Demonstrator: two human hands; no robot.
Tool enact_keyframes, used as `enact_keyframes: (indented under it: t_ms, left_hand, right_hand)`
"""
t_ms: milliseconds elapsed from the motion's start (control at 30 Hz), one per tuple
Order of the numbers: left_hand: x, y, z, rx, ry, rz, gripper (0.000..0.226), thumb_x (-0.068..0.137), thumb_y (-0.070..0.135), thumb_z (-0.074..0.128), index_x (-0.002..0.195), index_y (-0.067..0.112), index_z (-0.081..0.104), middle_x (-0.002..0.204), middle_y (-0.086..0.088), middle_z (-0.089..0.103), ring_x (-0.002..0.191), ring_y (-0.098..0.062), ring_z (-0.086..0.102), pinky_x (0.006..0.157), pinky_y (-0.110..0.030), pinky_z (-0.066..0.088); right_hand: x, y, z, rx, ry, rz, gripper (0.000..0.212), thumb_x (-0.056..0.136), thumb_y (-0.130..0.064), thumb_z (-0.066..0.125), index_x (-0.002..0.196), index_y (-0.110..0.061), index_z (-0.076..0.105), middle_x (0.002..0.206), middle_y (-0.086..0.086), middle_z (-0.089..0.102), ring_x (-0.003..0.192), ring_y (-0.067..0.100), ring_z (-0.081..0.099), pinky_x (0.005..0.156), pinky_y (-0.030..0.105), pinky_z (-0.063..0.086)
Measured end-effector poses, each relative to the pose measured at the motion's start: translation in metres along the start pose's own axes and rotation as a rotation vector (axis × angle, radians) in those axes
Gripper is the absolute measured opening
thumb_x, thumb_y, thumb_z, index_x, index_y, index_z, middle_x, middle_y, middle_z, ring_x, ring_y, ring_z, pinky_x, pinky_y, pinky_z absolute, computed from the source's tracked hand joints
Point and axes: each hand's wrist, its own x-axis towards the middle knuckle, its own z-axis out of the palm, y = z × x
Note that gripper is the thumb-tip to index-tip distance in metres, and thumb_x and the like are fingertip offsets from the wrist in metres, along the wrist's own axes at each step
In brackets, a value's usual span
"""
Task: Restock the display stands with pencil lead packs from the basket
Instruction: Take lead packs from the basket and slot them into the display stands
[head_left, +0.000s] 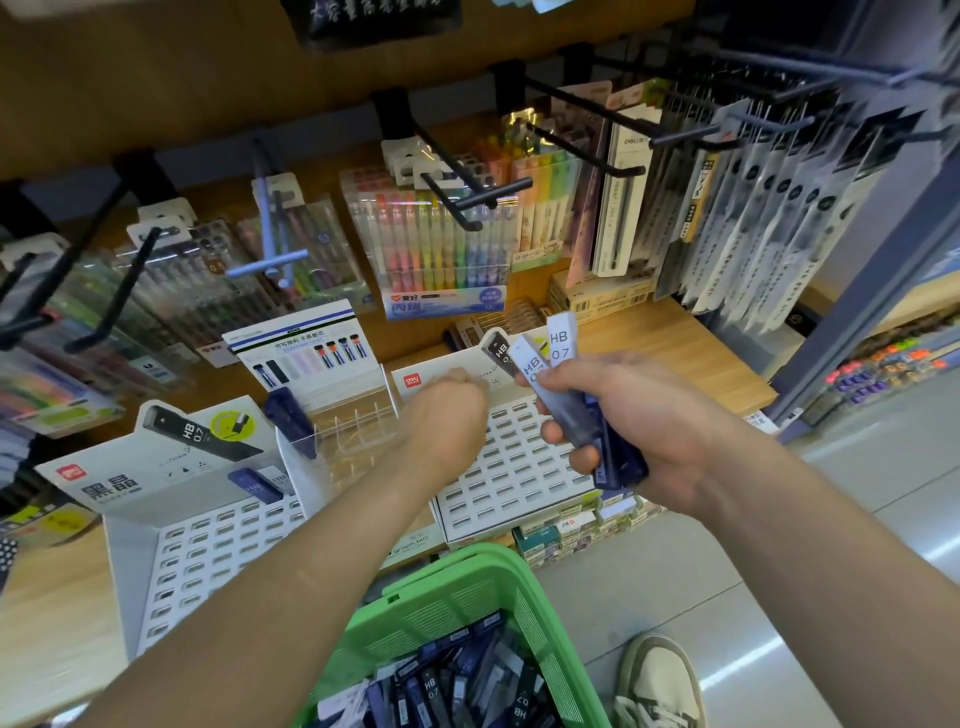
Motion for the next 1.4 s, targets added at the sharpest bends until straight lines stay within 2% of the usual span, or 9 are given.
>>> enact_keyframes:
  t_ms: [133,200,300,467,700,800,1000,1167,1400]
  left_hand:
    - [-0.031,0.008,-0.05,-1.428,-0.011,-0.307,0.03,0.099,0.034,0.047,0.106,0.02,0.072,0.082,0.005,0.07,0.069,-0.011,0.057,0.058,-0.025,0.047]
    - [-0.048,0.008,-0.07,-1.592,-0.039,-0.178,0.038,0.091,0.05,0.049,0.098,0.023,0.075,0.084,-0.002,0.072,0.07,-0.012,0.06,0.062,-0.025,0.048]
    - [-0.071,0.009,-0.088,-1.395,0.006,-0.02,0.035,0.082,0.05,0.057,0.096,0.024,0.076,0.077,-0.001,0.07,0.065,-0.009,0.057,0.057,-0.02,0.046]
    - [-0.103,-0.01,-0.091,-1.379,0.004,-0.216,0.022,0.072,0.036,0.069,0.086,0.018,0.071,0.062,-0.002,0.065,0.044,-0.009,0.048,0.037,-0.019,0.036]
    - [-0.141,-0.058,-0.092,-1.622,-0.08,-0.426,0.015,0.061,0.007,0.075,0.075,0.011,0.077,0.068,-0.011,0.071,0.052,-0.012,0.065,0.05,-0.017,0.053]
    - [-0.155,-0.086,-0.092,-1.478,-0.029,-0.47,0.014,0.064,0.008,0.075,0.079,0.008,0.074,0.073,-0.017,0.072,0.06,-0.018,0.07,0.054,-0.017,0.055]
    - [-0.175,-0.174,-0.081,-0.861,0.328,-0.586,0.016,0.086,0.002,0.067,0.076,0.014,0.069,0.069,-0.01,0.07,0.066,-0.021,0.07,0.06,-0.02,0.056]
    - [-0.176,-0.203,-0.045,-0.407,0.314,-0.58,0.007,0.086,0.014,0.069,0.092,0.013,0.074,0.082,-0.002,0.071,0.071,-0.013,0.063,0.066,-0.02,0.044]
    - [-0.162,-0.209,-0.025,-0.297,0.297,-0.477,0.016,0.091,0.012,0.062,0.102,0.01,0.074,0.099,-0.009,0.073,0.088,-0.026,0.065,0.078,-0.027,0.048]
  right_hand:
    - [-0.005,-0.003,0.001,-0.062,-0.171,-0.009,0.01,0.084,0.0,0.054,0.091,-0.004,0.06,0.073,0.007,0.06,0.052,0.011,0.051,0.032,0.018,0.03]
    - [-0.008,-0.005,0.005,-0.077,-0.307,0.022,0.013,0.084,0.001,0.051,0.09,-0.006,0.06,0.07,0.006,0.061,0.049,0.011,0.048,0.031,0.016,0.028]
    - [-0.011,-0.005,0.011,-0.14,-0.438,0.068,0.011,0.086,0.0,0.05,0.09,-0.006,0.058,0.069,0.008,0.061,0.047,0.012,0.046,0.03,0.015,0.026]
    - [-0.013,0.001,0.028,-0.389,-0.525,0.075,0.003,0.093,-0.007,0.06,0.091,-0.007,0.063,0.069,0.009,0.063,0.044,0.012,0.049,0.03,0.014,0.028]
    - [-0.008,0.017,0.062,-0.565,-0.505,0.054,0.03,0.092,-0.035,0.064,0.103,-0.007,0.061,0.078,0.011,0.071,0.052,0.015,0.064,0.034,0.017,0.034]
    - [-0.007,0.031,0.085,-0.664,-0.446,0.053,0.036,0.096,-0.043,0.057,0.102,-0.007,0.06,0.075,0.006,0.071,0.047,0.012,0.059,0.037,0.019,0.033]
    - [0.004,0.043,0.11,-0.66,-0.285,-0.007,0.013,0.097,-0.005,0.052,0.102,-0.009,0.063,0.079,0.004,0.059,0.045,0.007,0.053,0.037,0.019,0.033]
    - [0.009,0.053,0.123,-0.584,-0.249,-0.075,0.024,0.095,-0.009,0.062,0.118,-0.013,0.061,0.081,0.006,0.069,0.04,0.005,0.048,0.037,0.019,0.034]
    - [0.015,0.057,0.13,-0.499,-0.25,-0.056,0.021,0.094,-0.025,0.065,0.109,-0.013,0.061,0.07,0.008,0.068,0.039,0.009,0.035,0.036,0.018,0.029]
